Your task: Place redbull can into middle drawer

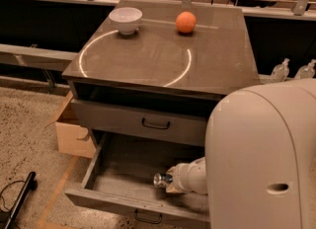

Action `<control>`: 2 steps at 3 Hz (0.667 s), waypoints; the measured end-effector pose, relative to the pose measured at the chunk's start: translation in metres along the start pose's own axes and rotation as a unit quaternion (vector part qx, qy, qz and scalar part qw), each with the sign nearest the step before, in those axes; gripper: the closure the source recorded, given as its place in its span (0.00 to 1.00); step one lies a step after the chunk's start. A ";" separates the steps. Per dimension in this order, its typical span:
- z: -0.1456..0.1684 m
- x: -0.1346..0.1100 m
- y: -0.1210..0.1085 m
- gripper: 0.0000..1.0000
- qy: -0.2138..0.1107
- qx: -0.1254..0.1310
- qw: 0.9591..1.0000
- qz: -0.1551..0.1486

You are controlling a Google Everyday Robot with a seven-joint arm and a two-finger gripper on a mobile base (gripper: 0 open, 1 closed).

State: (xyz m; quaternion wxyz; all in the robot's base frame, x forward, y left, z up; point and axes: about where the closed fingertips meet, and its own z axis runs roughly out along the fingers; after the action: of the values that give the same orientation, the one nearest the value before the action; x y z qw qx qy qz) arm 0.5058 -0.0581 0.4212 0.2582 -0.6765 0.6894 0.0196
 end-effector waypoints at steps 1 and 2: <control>0.011 0.000 0.001 0.51 -0.002 0.005 1.000 0.000; 0.013 0.002 0.002 0.28 0.003 0.008 1.000 0.005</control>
Offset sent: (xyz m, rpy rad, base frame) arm -0.0018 0.0050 -0.0166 -0.0097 -0.0159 -0.0361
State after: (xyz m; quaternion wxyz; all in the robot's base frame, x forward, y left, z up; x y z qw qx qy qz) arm 0.5077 -0.0549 0.4089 0.2616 -0.6713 0.6933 0.0134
